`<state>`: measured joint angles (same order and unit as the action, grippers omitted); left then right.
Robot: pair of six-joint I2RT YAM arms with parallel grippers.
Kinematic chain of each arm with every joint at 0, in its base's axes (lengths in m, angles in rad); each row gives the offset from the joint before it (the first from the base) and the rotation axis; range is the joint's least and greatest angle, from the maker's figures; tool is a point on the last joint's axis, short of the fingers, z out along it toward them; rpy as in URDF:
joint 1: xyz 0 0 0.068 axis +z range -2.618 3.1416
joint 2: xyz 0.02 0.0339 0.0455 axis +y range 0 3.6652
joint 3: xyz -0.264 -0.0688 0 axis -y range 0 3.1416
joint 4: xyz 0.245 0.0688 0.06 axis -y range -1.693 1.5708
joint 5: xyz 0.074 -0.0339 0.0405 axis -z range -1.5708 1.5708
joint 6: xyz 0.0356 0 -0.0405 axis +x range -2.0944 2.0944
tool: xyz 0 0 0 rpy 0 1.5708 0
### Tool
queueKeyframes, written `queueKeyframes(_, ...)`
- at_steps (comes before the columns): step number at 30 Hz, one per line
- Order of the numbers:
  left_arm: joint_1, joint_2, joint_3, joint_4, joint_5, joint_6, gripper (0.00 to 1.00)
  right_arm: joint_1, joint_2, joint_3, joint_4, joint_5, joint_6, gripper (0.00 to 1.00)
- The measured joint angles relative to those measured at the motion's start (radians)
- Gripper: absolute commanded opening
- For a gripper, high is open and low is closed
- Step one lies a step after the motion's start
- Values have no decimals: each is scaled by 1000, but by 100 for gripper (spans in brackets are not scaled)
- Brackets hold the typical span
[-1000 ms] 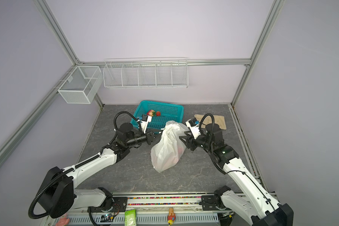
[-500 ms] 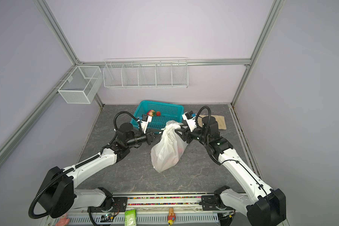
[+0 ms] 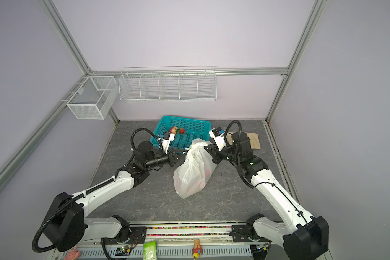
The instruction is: Place the fake fruits into the plastic bag and tie a complex knot
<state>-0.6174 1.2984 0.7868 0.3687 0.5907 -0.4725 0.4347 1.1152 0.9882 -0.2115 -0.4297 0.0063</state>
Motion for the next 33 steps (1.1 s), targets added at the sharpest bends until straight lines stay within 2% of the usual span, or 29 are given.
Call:
queueKeyframes(7, -6, -100, 0, -63, -105, 38, 0, 0, -76, -6, -134, 132, 13, 6)
queueKeyframes(12, -9, -113, 0, -127, -191, 69, 0, 0, -83, -37, -188, 196, 40, 6)
queueKeyframes(17, -6, -113, 0, -188, -288, 90, 0, -9, -85, -98, -185, 228, 91, 6)
queueKeyframes(22, 21, -113, -12, -270, -407, 93, 0, -71, -89, -228, -159, 227, 155, 6)
queueKeyframes(26, 39, -106, -43, -290, -410, 93, 0, -76, -99, -299, -114, 203, 192, 6)
queueKeyframes(33, 62, -92, -45, -242, -364, 87, 0, -19, -90, -300, -84, 181, 181, 6)
